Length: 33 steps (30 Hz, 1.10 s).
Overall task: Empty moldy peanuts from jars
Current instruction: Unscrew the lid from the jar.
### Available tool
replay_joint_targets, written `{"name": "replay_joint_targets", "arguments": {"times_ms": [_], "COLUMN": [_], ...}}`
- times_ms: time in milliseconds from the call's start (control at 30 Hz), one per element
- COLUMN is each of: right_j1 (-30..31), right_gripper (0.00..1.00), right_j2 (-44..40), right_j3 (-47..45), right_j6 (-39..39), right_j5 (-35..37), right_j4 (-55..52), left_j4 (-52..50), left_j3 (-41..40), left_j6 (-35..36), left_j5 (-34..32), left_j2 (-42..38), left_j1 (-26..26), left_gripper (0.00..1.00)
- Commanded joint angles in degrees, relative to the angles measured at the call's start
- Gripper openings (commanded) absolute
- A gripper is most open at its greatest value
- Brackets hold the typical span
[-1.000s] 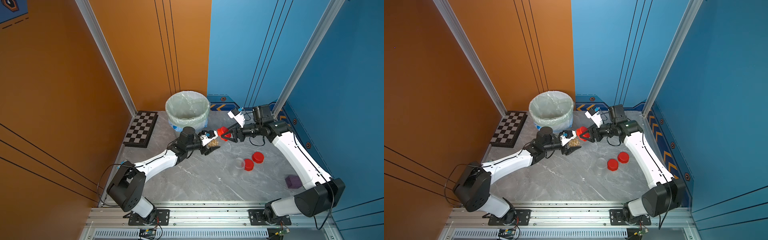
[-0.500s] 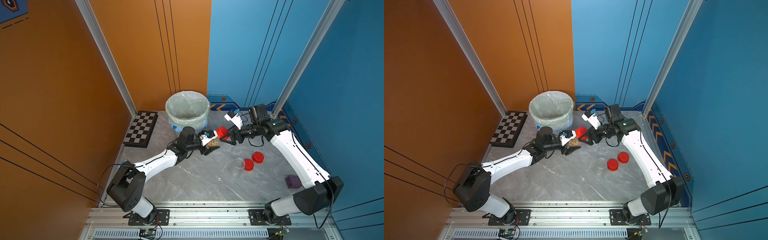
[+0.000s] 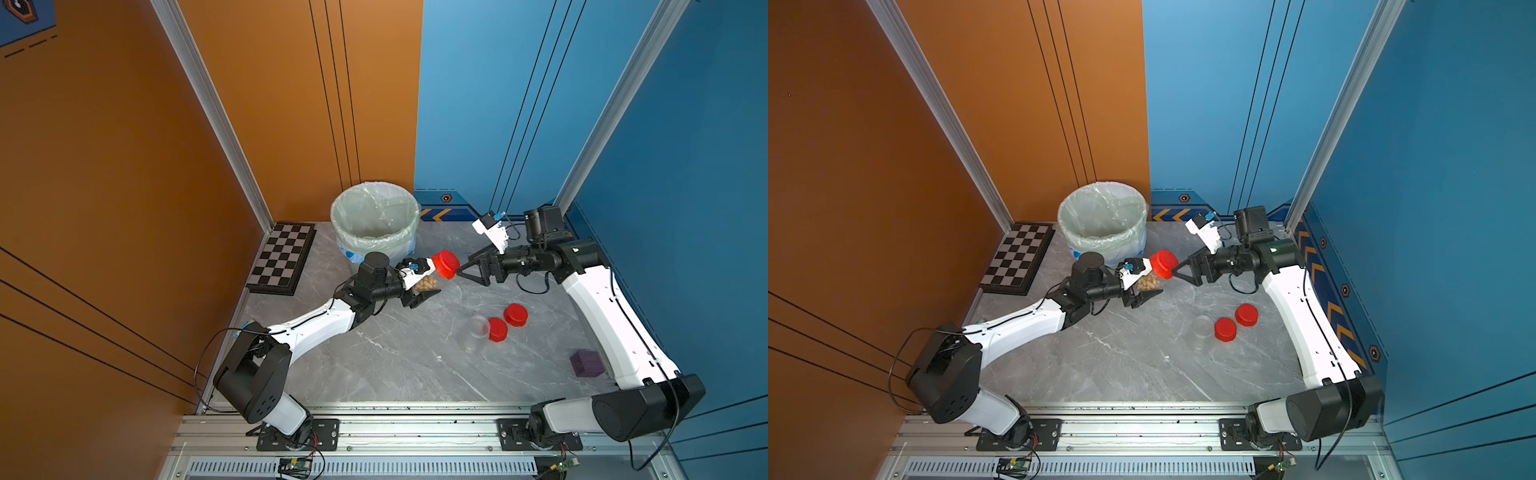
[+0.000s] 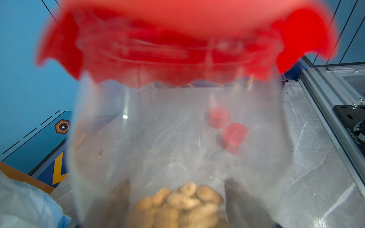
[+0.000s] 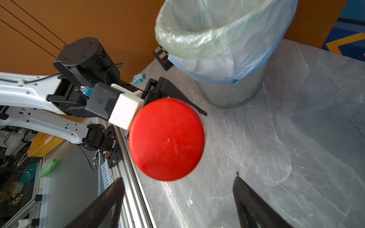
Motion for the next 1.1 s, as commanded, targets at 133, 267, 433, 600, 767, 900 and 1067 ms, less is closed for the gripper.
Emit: {"name": "replay_joint_targets", "arguments": {"times_ms": [133,267,433,600,767,900,1067], "right_j1": [-3.17,-2.57,0.2,0.98,4.22,6.16,6.87], "right_gripper": [0.88,0.81,0.82,0.81,0.8,0.8,0.8], "right_j2": [-2.85,2.04,-1.07,-2.75,-0.26,1.59,2.49], "right_j3": [-4.76,-2.68,-6.76,-5.7,-4.55,-3.58,-2.07], "right_j6": [24.72,49.94,64.14,72.41,74.01,73.98,73.3], "right_j5": [-0.57,4.21,12.53,14.18,14.48,13.5,13.11], "right_j4": [15.66,17.16,17.56,18.13,15.69,15.31,14.22], "left_j4": [1.56,1.48,0.99,0.99,1.03,0.99,0.96], "left_j3": [1.79,1.25,1.25,0.65,1.16,0.92,0.83], "left_j6": [-0.08,0.69,1.08,2.06,2.36,2.49,2.67], "left_j5": [-1.49,-2.76,-2.67,-3.55,-3.59,-4.03,-4.36], "left_j2": [0.41,-0.12,-0.19,0.0,0.8,0.5,0.51], "left_j1": [0.01,0.02,0.06,0.01,-0.29,-0.47,-0.68], "left_gripper": [0.4,0.4,0.39,0.39,0.39,0.39,0.39]}}
